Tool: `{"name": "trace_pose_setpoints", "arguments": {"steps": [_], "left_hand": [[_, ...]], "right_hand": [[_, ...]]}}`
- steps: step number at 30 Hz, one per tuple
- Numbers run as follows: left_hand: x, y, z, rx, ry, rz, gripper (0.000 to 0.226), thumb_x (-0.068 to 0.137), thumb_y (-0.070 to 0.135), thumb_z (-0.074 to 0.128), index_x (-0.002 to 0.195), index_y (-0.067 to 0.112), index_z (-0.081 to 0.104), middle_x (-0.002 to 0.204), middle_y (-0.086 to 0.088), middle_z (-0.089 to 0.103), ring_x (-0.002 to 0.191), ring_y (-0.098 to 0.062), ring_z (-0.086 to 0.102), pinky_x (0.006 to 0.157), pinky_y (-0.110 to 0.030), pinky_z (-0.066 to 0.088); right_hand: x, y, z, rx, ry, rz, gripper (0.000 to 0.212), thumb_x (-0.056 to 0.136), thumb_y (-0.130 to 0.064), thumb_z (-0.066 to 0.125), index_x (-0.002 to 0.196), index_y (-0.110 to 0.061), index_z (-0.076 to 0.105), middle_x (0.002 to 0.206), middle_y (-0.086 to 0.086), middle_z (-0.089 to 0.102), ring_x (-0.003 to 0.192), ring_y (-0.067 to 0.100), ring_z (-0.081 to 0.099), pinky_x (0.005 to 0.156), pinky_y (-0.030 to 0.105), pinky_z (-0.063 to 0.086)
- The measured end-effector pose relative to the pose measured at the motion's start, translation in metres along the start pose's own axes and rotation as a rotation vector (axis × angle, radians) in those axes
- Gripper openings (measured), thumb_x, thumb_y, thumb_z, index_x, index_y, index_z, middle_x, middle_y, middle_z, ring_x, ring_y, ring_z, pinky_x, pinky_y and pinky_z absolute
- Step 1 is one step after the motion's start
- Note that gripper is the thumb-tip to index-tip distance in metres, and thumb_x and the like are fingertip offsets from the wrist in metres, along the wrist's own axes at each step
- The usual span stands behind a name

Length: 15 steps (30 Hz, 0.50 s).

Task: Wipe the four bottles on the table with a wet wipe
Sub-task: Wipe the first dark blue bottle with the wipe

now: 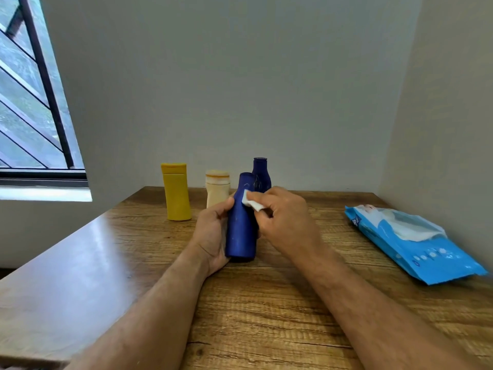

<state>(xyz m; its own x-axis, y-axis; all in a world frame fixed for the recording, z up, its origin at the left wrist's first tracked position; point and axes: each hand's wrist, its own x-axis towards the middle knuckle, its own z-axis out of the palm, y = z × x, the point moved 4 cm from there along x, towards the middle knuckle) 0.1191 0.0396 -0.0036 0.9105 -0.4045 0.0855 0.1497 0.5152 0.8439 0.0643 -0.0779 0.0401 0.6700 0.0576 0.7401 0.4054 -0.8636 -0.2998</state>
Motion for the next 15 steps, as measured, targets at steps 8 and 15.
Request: {"name": "trace_pose_setpoints", "arguments": {"steps": [8, 15], "left_hand": [[-0.001, 0.000, 0.000, 0.005, -0.012, 0.040, 0.030, 0.098, 0.030, 0.049, 0.111, 0.012, 0.069, 0.092, -0.011, 0.074, 0.075, -0.023, 0.070, 0.072, -0.039, 0.055], [0.000, 0.002, -0.004, -0.090, 0.012, 0.026, 0.042, 0.101, 0.038, 0.044, 0.117, 0.007, 0.067, 0.090, -0.015, 0.074, 0.076, -0.025, 0.072, 0.073, -0.039, 0.059]], "right_hand": [[-0.001, -0.001, -0.005, 0.057, 0.010, -0.107, 0.026, 0.085, -0.012, 0.069, 0.110, -0.019, 0.075, 0.098, -0.006, 0.065, 0.084, 0.005, 0.058, 0.077, 0.016, 0.051], [-0.005, -0.012, 0.004, 0.070, -0.274, -0.203, 0.029, 0.084, -0.015, 0.068, 0.112, -0.021, 0.073, 0.108, -0.006, 0.066, 0.094, 0.004, 0.059, 0.086, 0.019, 0.050]]}}
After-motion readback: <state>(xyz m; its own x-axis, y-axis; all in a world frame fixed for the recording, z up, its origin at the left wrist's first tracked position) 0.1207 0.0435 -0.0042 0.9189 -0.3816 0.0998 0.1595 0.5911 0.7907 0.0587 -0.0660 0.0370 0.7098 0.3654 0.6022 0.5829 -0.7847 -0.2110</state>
